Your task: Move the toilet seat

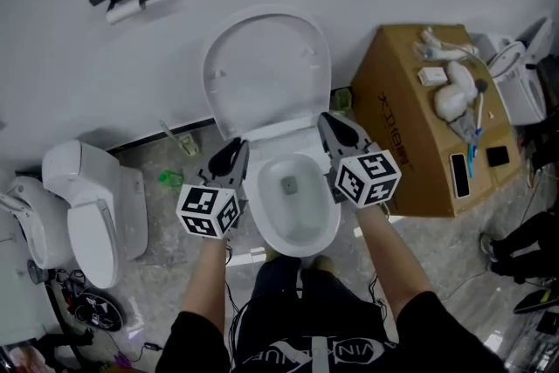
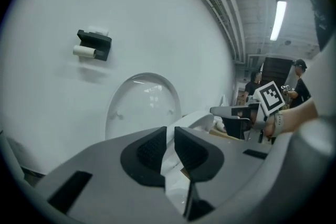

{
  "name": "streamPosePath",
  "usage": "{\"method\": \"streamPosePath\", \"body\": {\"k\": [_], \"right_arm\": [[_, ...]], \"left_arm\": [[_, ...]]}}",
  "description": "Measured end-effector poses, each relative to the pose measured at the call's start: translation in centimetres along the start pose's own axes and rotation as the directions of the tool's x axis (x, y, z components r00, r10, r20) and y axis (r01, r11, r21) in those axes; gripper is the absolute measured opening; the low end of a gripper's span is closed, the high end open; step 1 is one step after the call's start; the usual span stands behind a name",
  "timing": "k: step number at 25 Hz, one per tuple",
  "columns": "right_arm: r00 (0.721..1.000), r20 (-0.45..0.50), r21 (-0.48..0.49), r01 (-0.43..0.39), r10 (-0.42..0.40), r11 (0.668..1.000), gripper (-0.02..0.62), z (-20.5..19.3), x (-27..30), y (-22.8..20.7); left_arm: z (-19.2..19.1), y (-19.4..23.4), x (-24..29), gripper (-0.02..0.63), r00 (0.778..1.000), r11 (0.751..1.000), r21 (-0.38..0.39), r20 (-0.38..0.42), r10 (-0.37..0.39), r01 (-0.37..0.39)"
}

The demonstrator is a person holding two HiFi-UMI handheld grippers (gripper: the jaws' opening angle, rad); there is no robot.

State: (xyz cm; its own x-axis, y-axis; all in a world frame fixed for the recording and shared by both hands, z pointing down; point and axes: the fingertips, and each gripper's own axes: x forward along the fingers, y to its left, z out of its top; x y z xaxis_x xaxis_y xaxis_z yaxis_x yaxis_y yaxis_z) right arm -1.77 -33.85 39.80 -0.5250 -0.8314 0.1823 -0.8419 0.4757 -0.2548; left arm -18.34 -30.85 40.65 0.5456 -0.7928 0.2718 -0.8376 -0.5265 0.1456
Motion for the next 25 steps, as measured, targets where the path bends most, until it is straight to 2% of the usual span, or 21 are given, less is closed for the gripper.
{"method": "streamPosePath", "body": {"k": [5,12,25], "right_arm": [[1.000,-0.008,-0.051,0.013,-0.013,0.999,0.008,1.2,2.3,-0.3],[0.999,-0.020,-0.073,0.032,-0.034,0.997,0.008,2.0,4.9,-1.1],[0.995,-0.032,-0.059,0.092,-0.094,0.994,0.008,2.2,8.5,-2.9]], "left_arm": [[1.6,2.0,1.9,0.049,1.000,0.999,-0.035,0.023,0.013,-0.012],[3.1,4.2,4.3,0.043,0.999,0.999,-0.041,0.033,0.017,-0.016],[4.8,7.5,7.8,0.038,0.999,0.999,-0.020,0.028,0.027,-0.027]]}}
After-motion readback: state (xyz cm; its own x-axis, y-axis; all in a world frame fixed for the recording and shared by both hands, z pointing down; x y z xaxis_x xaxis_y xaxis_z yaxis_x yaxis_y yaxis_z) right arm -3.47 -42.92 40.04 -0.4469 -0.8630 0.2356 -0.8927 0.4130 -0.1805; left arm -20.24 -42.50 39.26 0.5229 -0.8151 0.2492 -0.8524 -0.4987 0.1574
